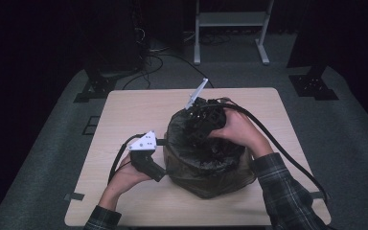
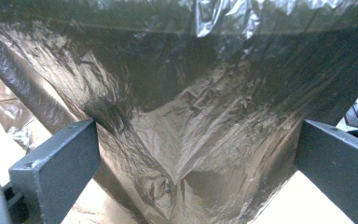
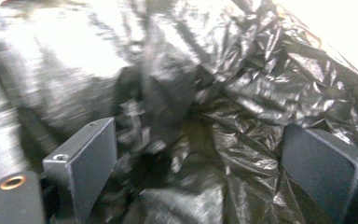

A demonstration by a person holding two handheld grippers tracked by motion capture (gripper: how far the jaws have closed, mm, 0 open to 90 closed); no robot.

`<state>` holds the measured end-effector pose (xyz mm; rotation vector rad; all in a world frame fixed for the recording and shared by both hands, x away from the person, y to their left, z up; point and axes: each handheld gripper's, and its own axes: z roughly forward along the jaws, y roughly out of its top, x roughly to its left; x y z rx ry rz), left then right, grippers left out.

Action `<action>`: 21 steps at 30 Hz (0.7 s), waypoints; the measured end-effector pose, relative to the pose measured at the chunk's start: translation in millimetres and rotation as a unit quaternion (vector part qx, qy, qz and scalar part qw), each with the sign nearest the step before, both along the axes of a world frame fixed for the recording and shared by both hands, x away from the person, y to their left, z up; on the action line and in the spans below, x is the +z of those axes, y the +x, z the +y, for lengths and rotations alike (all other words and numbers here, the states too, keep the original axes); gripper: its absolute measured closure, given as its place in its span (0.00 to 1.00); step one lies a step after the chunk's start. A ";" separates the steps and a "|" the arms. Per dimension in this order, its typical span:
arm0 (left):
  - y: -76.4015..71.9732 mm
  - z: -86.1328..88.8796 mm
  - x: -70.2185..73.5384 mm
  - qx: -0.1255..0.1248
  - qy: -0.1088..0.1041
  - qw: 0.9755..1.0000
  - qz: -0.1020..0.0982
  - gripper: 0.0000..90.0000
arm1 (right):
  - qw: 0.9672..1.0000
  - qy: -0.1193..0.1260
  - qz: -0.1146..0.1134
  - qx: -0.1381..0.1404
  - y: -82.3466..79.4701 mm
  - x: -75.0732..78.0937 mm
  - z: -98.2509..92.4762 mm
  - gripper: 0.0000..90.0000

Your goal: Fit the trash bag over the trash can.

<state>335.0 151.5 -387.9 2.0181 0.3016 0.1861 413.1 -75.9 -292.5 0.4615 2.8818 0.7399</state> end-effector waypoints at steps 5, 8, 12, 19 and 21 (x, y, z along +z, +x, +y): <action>-0.1 -0.5 0.1 0.000 0.002 1.000 -0.001 0.00 | 0.999 -0.027 -0.002 -0.024 9.8 -15.0 8.6 0.11; -0.3 -0.8 0.0 -0.001 0.002 1.000 -0.001 0.00 | 0.999 -0.025 0.002 -0.023 9.9 -17.0 10.7 0.11; -0.4 -0.6 -0.1 -0.001 0.002 1.000 0.000 0.00 | 1.000 -0.023 -0.003 -0.016 2.0 -13.3 10.1 0.11; -0.4 -0.4 0.2 0.001 0.001 1.000 0.001 0.00 | 1.000 -0.014 0.001 0.016 -27.4 -10.5 13.6 0.11; -0.3 -0.4 1.2 0.001 -0.002 1.000 0.000 0.00 | 0.999 -0.020 0.004 0.026 -34.0 -14.1 18.2 0.11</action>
